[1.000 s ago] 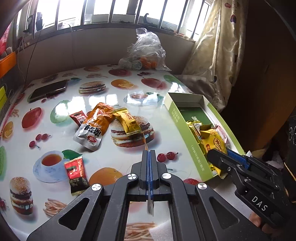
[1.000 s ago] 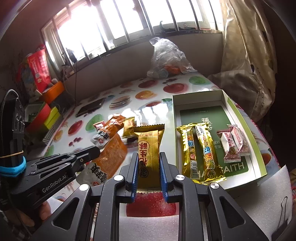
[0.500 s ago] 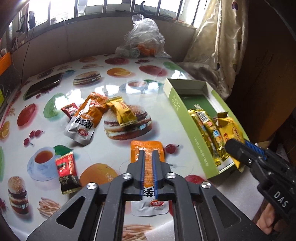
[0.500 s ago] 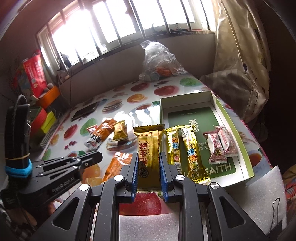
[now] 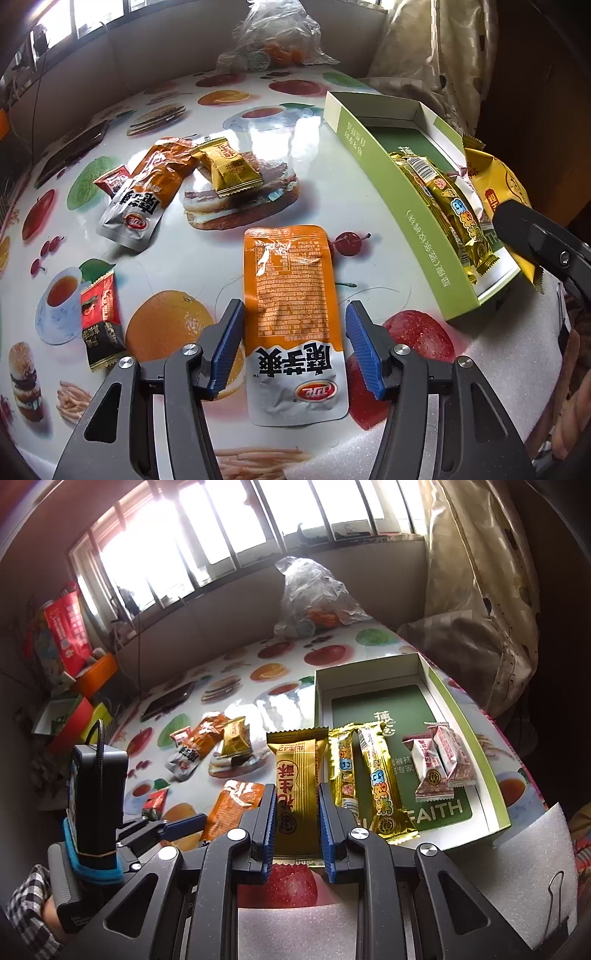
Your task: Organize snacks
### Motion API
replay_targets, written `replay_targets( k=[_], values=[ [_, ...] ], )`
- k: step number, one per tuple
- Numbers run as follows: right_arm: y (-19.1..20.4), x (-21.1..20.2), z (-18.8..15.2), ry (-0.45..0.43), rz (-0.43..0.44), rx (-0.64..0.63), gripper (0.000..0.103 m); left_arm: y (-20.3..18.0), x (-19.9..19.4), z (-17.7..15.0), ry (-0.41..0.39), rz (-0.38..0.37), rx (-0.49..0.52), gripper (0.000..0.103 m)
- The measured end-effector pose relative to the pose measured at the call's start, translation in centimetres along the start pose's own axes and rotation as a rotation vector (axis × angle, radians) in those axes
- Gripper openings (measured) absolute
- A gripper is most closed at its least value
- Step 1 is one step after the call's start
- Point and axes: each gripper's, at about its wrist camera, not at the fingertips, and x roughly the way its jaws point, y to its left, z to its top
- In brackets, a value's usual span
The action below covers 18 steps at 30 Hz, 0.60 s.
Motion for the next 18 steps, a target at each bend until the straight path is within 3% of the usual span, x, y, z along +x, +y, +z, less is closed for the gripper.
replay_targets(
  k=[8,13,15,18],
  values=[
    [-0.1,0.4,-0.1,0.008,0.001,0.008,0.02,-0.4,0.0,-0.1,-0.013,0.045,0.02,0.053],
    [-0.1,0.6,-0.1,0.014,0.003,0.011,0.02,-0.3,-0.1,-0.2,-0.03,0.036,0.016,0.052],
    [-0.1,0.6,-0.2,0.015,0.002,0.012,0.02,0.1,-0.5,-0.2,-0.049,0.02,0.001,0.043],
    [-0.1,0.5,-0.1,0.012,0.0,0.012,0.02,0.7,-0.5,-0.1,-0.045,-0.012,-0.023,0.041]
  ],
)
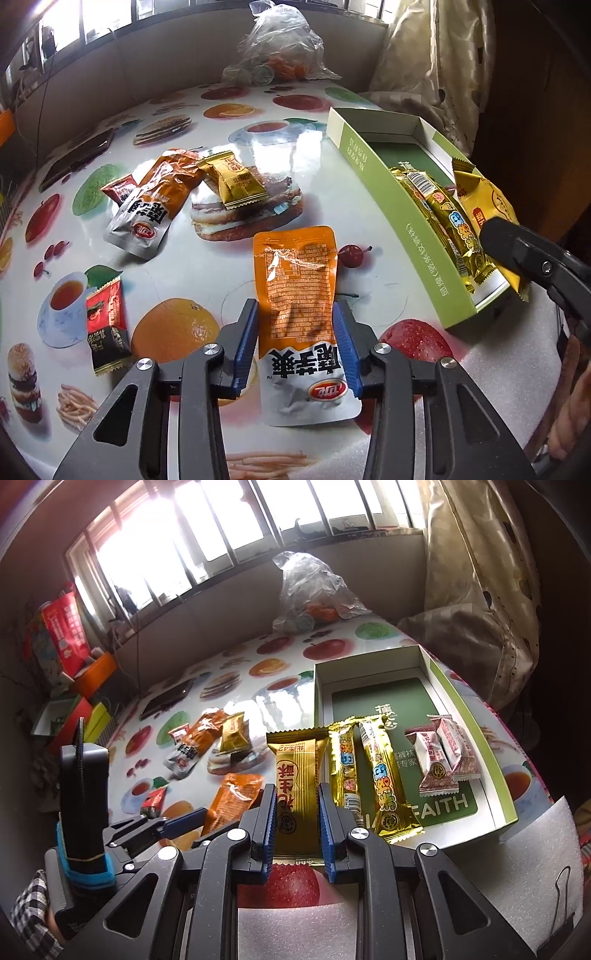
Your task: Organize snacks
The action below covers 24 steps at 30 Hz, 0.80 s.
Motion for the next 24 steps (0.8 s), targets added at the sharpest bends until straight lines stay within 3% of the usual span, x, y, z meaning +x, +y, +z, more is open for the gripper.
replay_targets(
  k=[10,24],
  values=[
    [0.1,0.1,0.0,0.003,-0.003,-0.003,0.02,0.4,-0.8,0.2,-0.025,-0.016,-0.028,0.039],
    [-0.1,-0.9,1.1,-0.024,-0.017,-0.016,0.02,-1.1,-4.6,2.8,-0.1,-0.034,0.003,0.039]
  ],
)
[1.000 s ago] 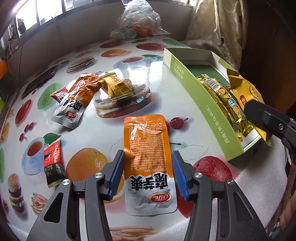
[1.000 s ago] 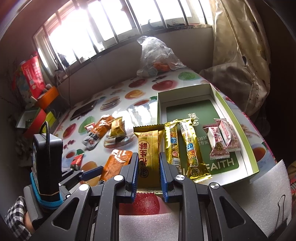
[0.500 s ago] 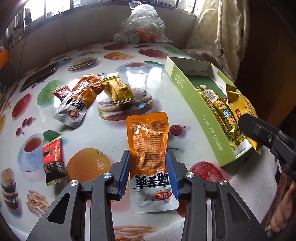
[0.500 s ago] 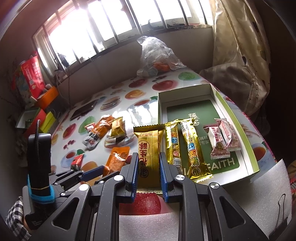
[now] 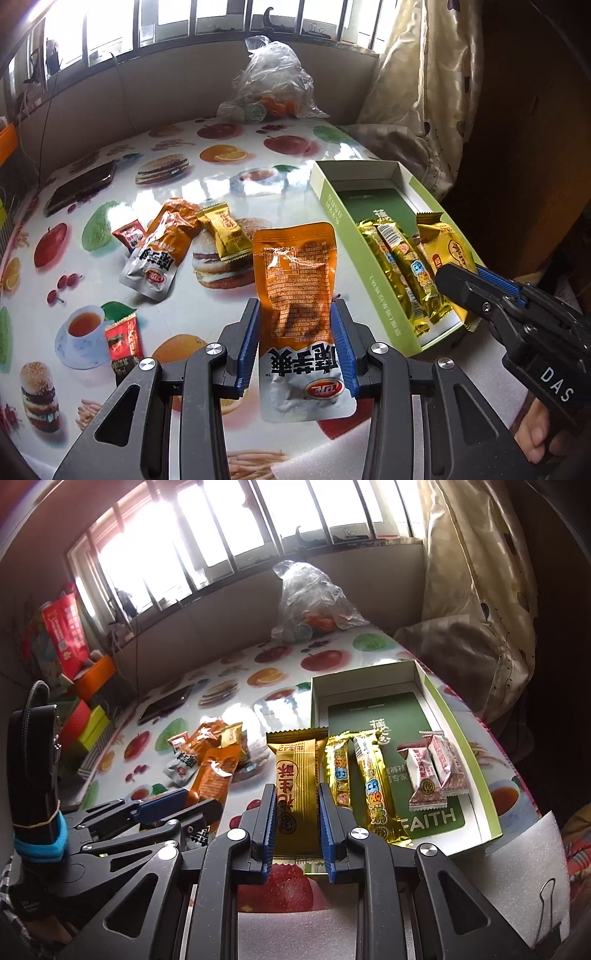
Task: Organize snacks
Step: 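Carry the peanut candy and orange pouch into the green box with both grippers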
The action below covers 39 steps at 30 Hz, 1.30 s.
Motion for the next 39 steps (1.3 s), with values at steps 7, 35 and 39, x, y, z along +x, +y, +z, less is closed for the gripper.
replay_targets(
  k=[7,35,39],
  values=[
    [-1.0,-1.2,1.2,-0.031,-0.026,-0.003,0.02,-1.2,-1.1,2.0,-0.041,-0.03,0.008,0.039],
    [-7.5,-0.2,2.4,-0.002,-0.133,0.048,0.02,-7.8,4.0,5.2,0.008,-0.177,0.047,0.041],
    [-8.1,0.6,2.4,0.018,-0.14,0.05,0.02,-8.1,4.9,5.4,0.023,-0.18,0.046,0.041]
  ],
)
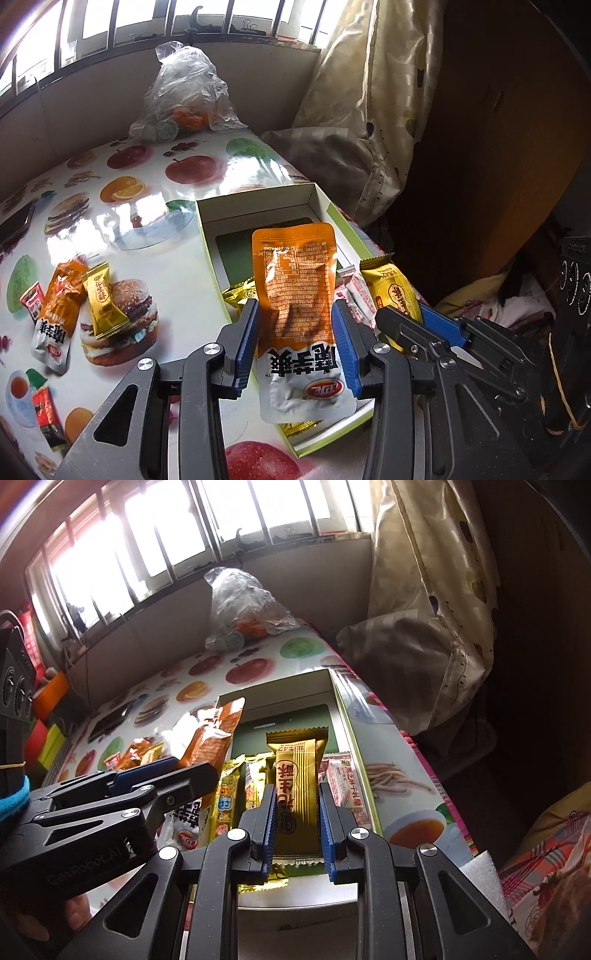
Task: Organize snacks
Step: 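Carry the peanut candy and orange pouch into the green box with both grippers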
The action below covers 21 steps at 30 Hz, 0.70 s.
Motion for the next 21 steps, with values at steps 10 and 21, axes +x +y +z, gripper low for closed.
replay_targets(
  k=[10,21],
  values=[
    [-1.0,2.1,-0.8,0.051,-0.026,0.001,0.02,0.4,2.0,-0.3,0.039,-0.019,-0.034,0.042],
    [-1.1,3.3,-1.4,0.08,-0.035,-0.016,0.021,0.6,3.6,-0.8,0.088,-0.024,-0.055,0.046]
  ],
)
